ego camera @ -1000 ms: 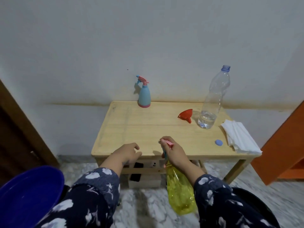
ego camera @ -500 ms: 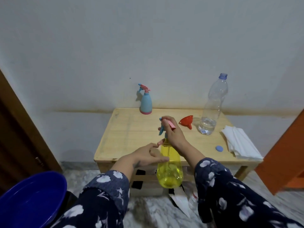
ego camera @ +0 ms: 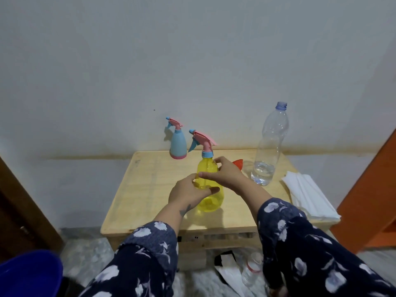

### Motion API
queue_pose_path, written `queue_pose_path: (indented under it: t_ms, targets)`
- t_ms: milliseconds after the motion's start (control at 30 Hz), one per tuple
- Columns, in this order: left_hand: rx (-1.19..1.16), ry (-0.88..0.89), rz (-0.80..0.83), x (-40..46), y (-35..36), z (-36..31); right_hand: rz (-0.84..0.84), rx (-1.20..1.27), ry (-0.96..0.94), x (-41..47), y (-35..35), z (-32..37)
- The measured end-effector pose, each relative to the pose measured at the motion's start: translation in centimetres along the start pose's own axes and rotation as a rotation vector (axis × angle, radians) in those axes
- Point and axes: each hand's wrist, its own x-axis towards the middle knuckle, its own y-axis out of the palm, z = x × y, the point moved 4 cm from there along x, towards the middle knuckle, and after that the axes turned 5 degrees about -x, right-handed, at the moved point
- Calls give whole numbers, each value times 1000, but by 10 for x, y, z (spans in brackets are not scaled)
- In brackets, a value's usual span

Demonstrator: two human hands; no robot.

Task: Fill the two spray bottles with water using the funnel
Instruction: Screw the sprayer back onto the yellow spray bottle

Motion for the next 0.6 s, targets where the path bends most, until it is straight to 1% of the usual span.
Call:
queue_pose_path:
  t_ms: [100,200,300,400,467,600]
  targets:
    - [86,35,-49,31,2,-8,-77,59,17,29,-3,-9]
    - [80,31,-46,72,8,-4,-124,72,-1,67,-2,-12]
    - [-44,42,-8,118,16,1,-183,50,-32,109,-2,-13]
    - [-208,64,-4,165,21,7,-212,107,-24,155,-1,-16]
    - [-251,61,-16,198,24,15,-219,168,-33,185,3,-18]
    - [-310,23,-62,259,31,33,-235,213,-30,241,16,-21]
